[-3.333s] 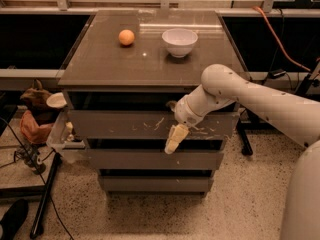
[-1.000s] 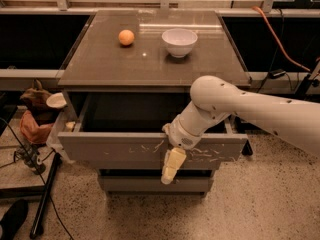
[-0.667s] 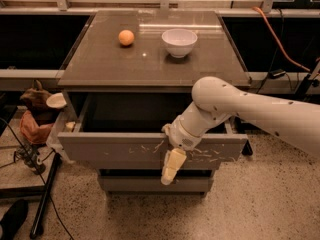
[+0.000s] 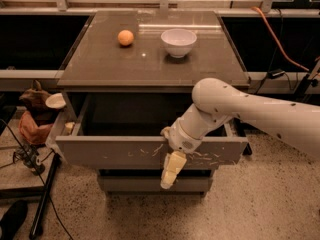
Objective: Open top drawer
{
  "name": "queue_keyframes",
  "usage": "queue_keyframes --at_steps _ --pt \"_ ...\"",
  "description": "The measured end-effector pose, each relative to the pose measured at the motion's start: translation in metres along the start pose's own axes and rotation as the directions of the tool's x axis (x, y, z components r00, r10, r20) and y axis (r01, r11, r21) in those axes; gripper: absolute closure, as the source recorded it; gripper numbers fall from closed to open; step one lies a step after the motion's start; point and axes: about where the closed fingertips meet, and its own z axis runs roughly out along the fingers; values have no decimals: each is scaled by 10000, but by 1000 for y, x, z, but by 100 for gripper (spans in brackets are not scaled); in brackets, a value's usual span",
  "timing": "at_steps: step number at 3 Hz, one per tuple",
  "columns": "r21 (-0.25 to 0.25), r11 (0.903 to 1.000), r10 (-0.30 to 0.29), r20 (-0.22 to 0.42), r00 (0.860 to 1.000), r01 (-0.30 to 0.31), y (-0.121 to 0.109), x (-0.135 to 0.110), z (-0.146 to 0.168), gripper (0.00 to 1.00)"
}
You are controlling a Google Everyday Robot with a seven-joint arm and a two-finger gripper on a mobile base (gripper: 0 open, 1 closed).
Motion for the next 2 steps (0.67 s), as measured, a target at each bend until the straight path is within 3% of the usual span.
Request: queue_keyframes --at_steps 1,2 --pt "0 10000 0 0 10000 0 0 -1 -2 0" --pt "-222 9996 195 326 9993 -188 41 2 -1 0"
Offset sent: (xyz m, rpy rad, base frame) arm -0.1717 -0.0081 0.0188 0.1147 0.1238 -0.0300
